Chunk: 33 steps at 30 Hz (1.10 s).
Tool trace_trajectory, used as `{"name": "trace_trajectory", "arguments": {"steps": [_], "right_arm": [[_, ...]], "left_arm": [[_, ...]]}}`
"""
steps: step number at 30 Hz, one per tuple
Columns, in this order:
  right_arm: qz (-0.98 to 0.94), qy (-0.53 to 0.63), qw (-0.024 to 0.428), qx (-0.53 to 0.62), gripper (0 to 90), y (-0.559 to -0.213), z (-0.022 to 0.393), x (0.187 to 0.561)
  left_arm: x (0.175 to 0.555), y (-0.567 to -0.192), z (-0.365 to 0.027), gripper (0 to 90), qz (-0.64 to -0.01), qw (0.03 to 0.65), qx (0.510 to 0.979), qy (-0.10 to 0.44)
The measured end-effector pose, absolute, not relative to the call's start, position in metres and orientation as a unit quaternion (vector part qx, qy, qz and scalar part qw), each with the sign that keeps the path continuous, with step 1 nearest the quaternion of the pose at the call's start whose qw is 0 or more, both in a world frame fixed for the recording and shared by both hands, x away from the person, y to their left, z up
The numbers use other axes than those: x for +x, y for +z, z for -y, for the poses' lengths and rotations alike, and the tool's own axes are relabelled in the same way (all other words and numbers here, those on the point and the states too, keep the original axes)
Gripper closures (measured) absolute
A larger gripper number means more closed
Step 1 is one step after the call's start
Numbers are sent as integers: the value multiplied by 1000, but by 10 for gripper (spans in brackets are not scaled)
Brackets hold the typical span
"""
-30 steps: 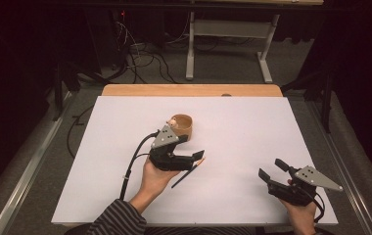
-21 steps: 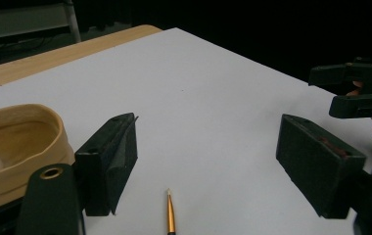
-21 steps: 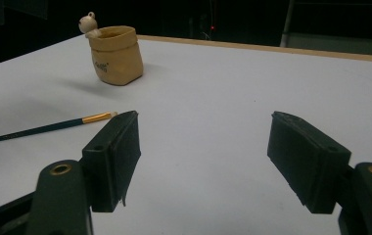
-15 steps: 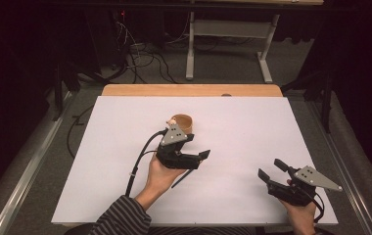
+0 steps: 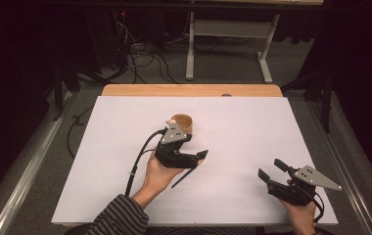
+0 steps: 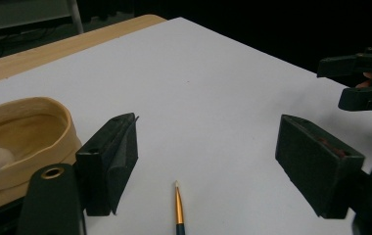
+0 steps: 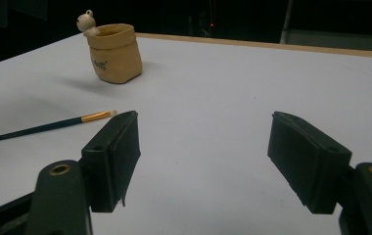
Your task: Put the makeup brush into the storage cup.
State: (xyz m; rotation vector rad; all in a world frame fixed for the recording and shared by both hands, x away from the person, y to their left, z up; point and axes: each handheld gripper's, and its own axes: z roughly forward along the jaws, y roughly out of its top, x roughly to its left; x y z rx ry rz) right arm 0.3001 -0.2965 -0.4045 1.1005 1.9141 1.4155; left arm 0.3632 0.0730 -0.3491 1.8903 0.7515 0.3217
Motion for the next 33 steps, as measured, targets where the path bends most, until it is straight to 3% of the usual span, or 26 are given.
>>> {"name": "trace_trajectory", "arguments": {"steps": [33], "right_arm": [[-705, 521, 257, 407, 290, -404, 297, 300]], "left_arm": [[370, -343, -60, 258, -325, 430, 832, 131]]}}
